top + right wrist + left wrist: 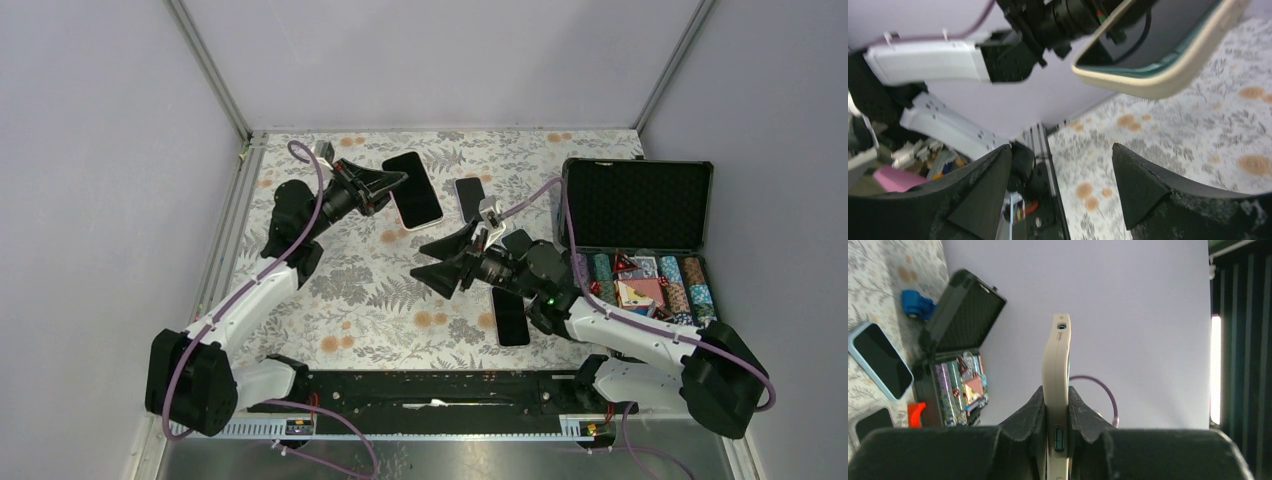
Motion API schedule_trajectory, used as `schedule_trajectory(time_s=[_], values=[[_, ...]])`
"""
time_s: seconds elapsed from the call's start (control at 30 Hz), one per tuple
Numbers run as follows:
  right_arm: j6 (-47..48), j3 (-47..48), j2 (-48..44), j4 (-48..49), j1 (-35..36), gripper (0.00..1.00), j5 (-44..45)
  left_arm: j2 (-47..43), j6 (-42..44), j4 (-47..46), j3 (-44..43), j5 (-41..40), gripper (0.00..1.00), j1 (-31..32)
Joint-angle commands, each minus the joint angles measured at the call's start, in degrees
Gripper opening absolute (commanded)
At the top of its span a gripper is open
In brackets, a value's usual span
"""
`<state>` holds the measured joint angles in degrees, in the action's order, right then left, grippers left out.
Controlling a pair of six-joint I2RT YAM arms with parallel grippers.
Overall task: Take the phone out of the phone case
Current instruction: Remove the phone case from the phone.
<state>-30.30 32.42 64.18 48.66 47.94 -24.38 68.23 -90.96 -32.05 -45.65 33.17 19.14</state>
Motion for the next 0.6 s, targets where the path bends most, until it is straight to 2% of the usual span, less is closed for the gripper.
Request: schedule_trajectory(time_s=[0.0, 0.1, 0.27, 0.37, 0.47, 0.57], values=[[-2.8, -1.4, 0.9, 18.3, 5.4, 0.80, 22.7, -6.0, 3.3, -3.1, -1.1, -10.5, 0.00, 0.6], [-4.6, -1.6, 2.7, 23.0, 6.1, 0.80, 28.3, -7.9, 4.1, -1.8, -1.0, -11.6, 0.00, 1.0], [-9.0, 2.9, 6.4, 22.5, 6.1, 0.79, 28.5, -9.3, 4.3, -2.4, -0.2, -13.5, 0.00, 1.8], [-10.9, 4.4, 9.1, 25.9, 6.2, 0.72, 27.2, -9.4, 4.6, -2.7, -0.4, -13.6, 0.00, 2.3], [-10.8, 6.5, 10.8, 28.8, 6.2, 0.64, 21.8, -9.3, 3.8, -3.1, -0.2, -13.5, 0.00, 2.6], [-11.0, 6.9, 12.0, 30.5, 6.2, 0.65, 20.4, -9.1, 2.9, -3.9, -0.2, -13.1, 0.00, 2.6]])
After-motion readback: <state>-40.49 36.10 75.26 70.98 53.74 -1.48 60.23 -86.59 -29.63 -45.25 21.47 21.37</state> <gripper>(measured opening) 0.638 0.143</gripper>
